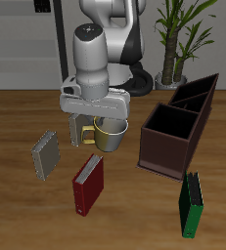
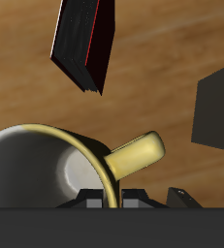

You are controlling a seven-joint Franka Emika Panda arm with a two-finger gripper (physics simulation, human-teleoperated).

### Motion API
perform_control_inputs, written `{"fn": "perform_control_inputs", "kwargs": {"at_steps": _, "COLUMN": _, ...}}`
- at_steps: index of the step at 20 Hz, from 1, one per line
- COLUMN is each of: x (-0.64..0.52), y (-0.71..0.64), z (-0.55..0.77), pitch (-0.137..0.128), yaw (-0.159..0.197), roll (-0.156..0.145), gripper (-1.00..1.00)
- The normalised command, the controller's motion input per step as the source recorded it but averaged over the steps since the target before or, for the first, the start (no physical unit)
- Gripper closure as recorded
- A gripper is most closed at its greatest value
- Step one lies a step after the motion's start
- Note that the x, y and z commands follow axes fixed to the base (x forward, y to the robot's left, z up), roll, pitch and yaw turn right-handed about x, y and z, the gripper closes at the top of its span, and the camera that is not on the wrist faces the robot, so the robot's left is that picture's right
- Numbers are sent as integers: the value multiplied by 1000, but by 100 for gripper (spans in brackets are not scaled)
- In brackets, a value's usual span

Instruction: Place the white-yellow mug into the left desk caddy's left compartment and place the red book into the left desk caddy's front compartment

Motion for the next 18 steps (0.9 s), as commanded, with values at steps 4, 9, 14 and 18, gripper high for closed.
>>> {"fn": "perform_control_inputs", "kwargs": {"at_steps": 4, "x": -410, "y": 379, "z": 687, "pitch": -86, "yaw": 35, "roll": 38, "gripper": 100}}
{"fn": "perform_control_inputs", "kwargs": {"at_steps": 9, "x": -405, "y": 304, "z": 432, "pitch": -50, "yaw": 52, "roll": 22, "gripper": 100}}
{"fn": "perform_control_inputs", "kwargs": {"at_steps": 14, "x": -409, "y": 271, "z": 212, "pitch": -11, "yaw": 7, "roll": -35, "gripper": 100}}
{"fn": "perform_control_inputs", "kwargs": {"at_steps": 18, "x": -460, "y": 382, "z": 144, "pitch": -76, "yaw": 23, "roll": -79, "gripper": 100}}
